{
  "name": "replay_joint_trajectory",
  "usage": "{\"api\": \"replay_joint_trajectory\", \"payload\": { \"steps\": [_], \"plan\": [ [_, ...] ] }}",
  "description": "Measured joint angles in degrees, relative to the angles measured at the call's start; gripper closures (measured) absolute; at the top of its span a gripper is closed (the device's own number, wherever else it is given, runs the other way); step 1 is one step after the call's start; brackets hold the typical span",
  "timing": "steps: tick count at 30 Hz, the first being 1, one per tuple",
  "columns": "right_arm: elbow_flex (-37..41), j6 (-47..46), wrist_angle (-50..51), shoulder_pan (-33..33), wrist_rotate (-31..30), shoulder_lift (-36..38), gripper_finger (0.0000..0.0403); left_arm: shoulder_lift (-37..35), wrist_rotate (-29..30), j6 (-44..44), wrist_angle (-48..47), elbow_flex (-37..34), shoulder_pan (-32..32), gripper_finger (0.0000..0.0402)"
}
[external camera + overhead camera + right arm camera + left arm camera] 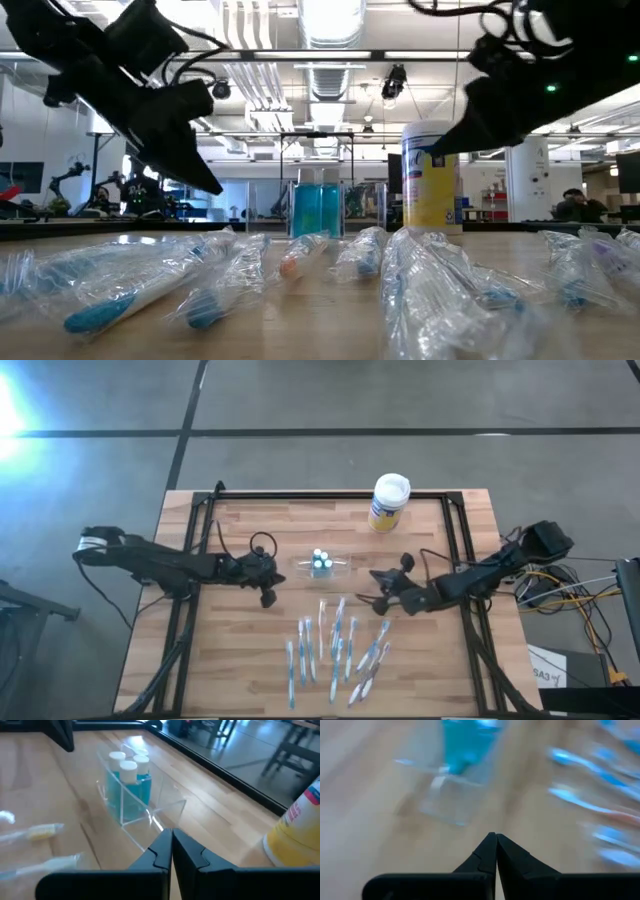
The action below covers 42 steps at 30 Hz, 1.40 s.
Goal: Pick & Place toothbrushing station
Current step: Put the blue toothbrush into the transparent organizer
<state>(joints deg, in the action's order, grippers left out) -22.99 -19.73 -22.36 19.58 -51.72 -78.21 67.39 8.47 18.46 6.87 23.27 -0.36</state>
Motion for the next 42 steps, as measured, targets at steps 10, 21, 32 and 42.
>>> {"api": "replay_joint_trajectory", "payload": {
  "steps": [10, 21, 32, 42],
  "plan": [
    [15.8, 12.25, -27.82, 0.41, 11.51, 12.73, 0.0394, -2.57, -9.21, 3.07, -0.12, -0.03, -3.33, 0.0393],
    [22.48, 21.16, -29.31, -0.54, 21.6, 25.22, 0.0394, -2.86, 7.38, 15.21, -12.19, 8.58, -19.58, 0.0398],
    [22.48, 15.03, -24.16, -0.7, 38.59, 27.63, 0.0394, 5.81, 25.84, 41.83, -34.07, 29.86, -40.53, 0.0398],
    [22.37, 15.33, -14.76, -0.72, 43.43, 41.57, 0.0394, 21.5, 33.55, 52.24, -36.5, 39.74, -46.29, 0.0396]
  ]
}}
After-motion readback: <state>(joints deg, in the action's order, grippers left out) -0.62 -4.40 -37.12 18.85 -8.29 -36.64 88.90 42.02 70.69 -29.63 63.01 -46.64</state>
